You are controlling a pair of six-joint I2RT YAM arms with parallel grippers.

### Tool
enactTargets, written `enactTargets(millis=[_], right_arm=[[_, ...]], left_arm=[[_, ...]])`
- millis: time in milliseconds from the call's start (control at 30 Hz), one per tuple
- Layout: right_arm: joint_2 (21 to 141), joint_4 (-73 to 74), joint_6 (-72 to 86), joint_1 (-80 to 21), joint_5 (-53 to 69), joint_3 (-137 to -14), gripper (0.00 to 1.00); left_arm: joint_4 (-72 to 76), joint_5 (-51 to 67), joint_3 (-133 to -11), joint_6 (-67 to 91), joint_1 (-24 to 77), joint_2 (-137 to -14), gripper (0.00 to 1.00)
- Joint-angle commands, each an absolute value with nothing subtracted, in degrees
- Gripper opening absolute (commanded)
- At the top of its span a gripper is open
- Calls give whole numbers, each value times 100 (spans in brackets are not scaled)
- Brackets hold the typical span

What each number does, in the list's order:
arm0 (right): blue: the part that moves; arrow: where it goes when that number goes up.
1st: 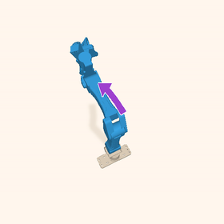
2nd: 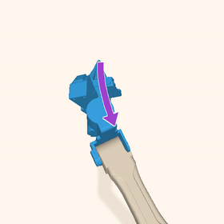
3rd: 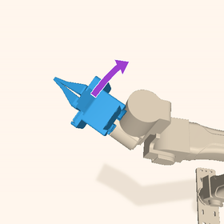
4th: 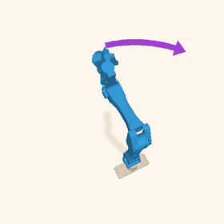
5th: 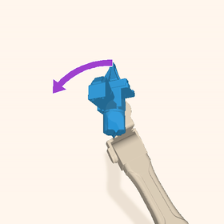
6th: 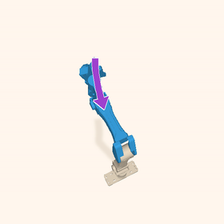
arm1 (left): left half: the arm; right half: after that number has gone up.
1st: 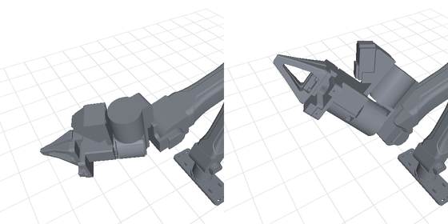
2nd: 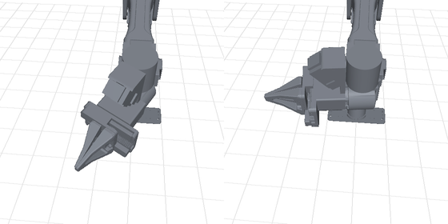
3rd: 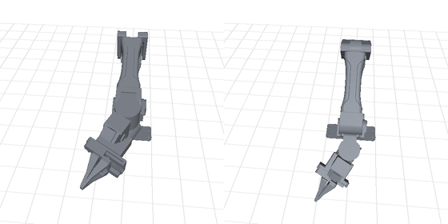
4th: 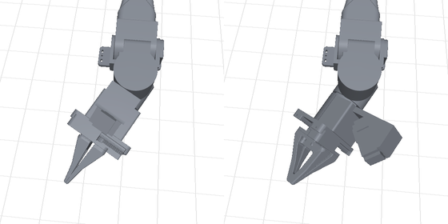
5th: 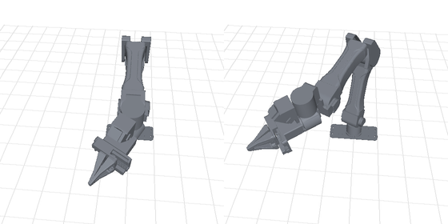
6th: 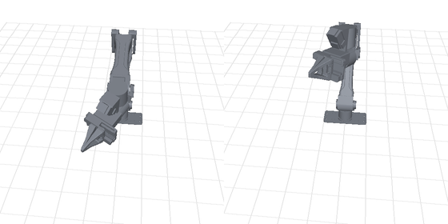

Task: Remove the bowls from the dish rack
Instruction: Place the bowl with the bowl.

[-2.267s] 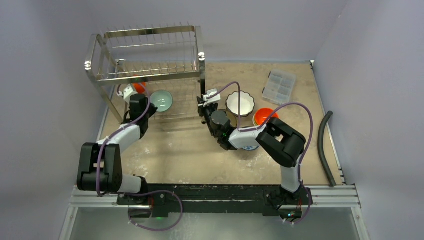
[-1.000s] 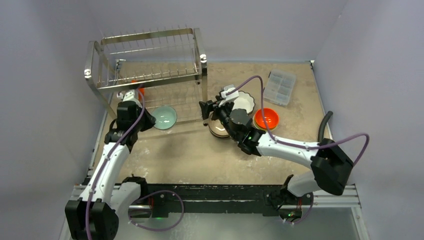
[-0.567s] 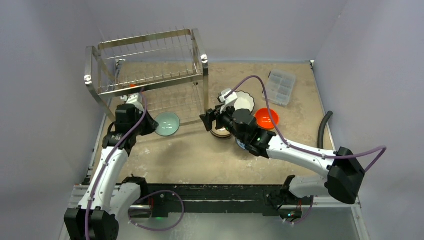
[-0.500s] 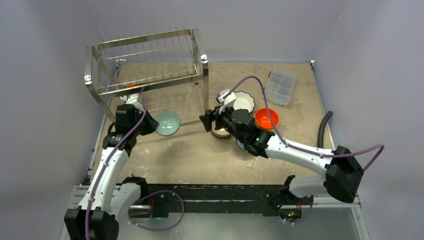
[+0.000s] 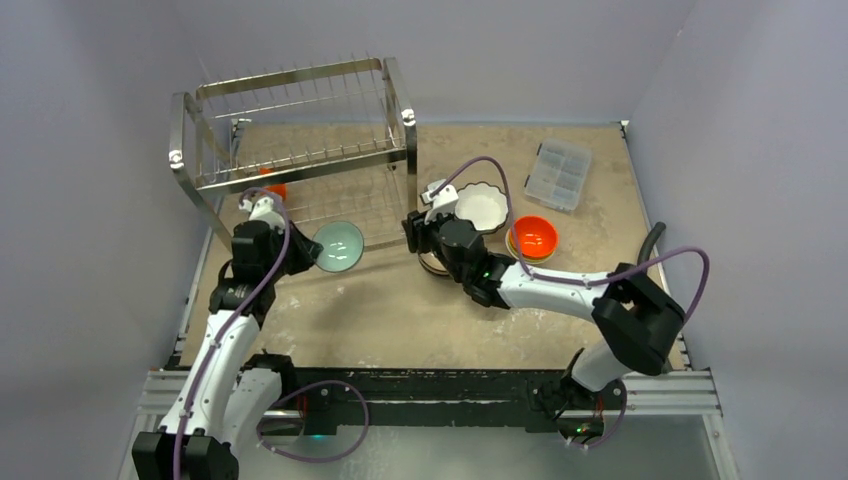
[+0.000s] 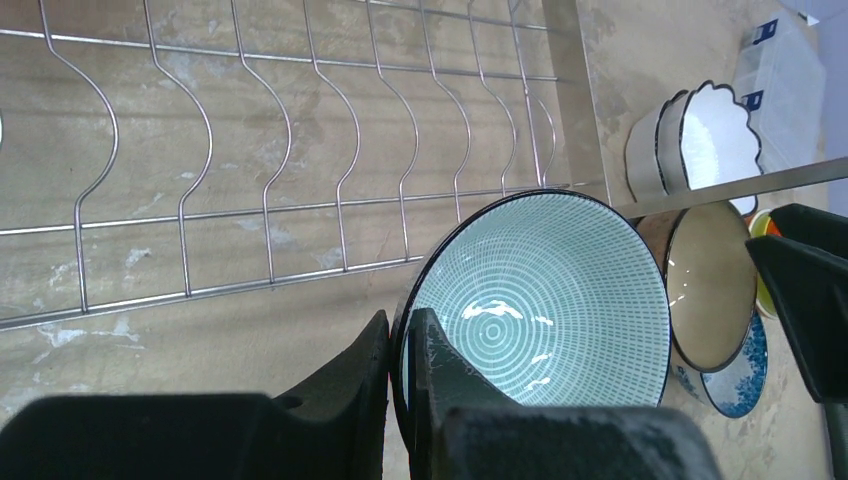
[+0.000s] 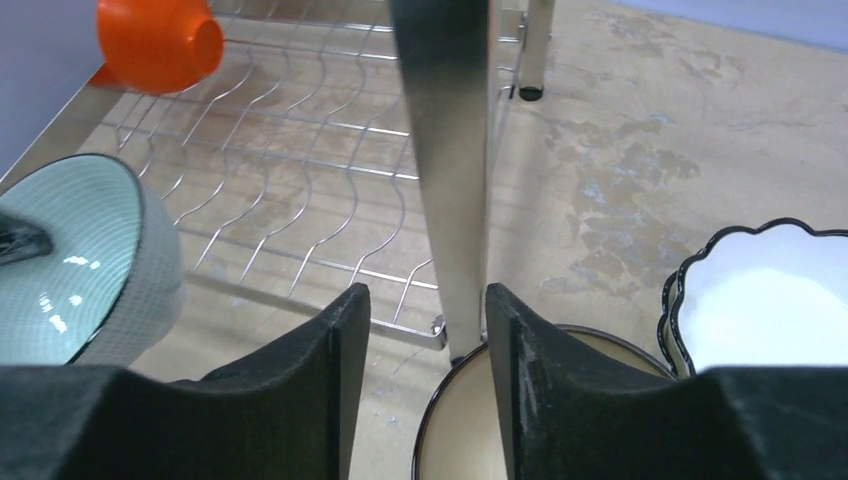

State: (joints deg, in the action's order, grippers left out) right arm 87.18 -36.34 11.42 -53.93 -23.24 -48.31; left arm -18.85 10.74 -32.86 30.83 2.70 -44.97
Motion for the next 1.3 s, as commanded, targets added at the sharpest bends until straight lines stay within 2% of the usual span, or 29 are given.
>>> enactTargets(millis=[0, 333, 667, 900, 1067, 1267], right_arm=[[8948, -4465, 1020, -5368, -2803, -5227, 47], [9746, -4849, 744, -5367, -2970, -5837, 33], [9965, -4937, 572, -5364, -2971, -6168, 31], [9402, -4716, 662, -5365, -2934, -5782, 37], [8740, -4249, 978, -5368, -2693, -5353, 48], [7750, -3581, 1044, -5363, -2548, -4945, 59]], left_arm=[[-1205, 1153, -3270, 3261, 280, -4336, 0], [-1196, 1509, -3155, 3174, 278, -4274, 0], [-1019, 1970, -3126, 3087, 287, -4304, 0], [-1081, 2091, -3260, 2945, 422, -4275, 0], [-1130, 2099, -3430, 2788, 731, -4231, 0], [-1085, 1721, -3752, 2699, 1694, -4516, 0]])
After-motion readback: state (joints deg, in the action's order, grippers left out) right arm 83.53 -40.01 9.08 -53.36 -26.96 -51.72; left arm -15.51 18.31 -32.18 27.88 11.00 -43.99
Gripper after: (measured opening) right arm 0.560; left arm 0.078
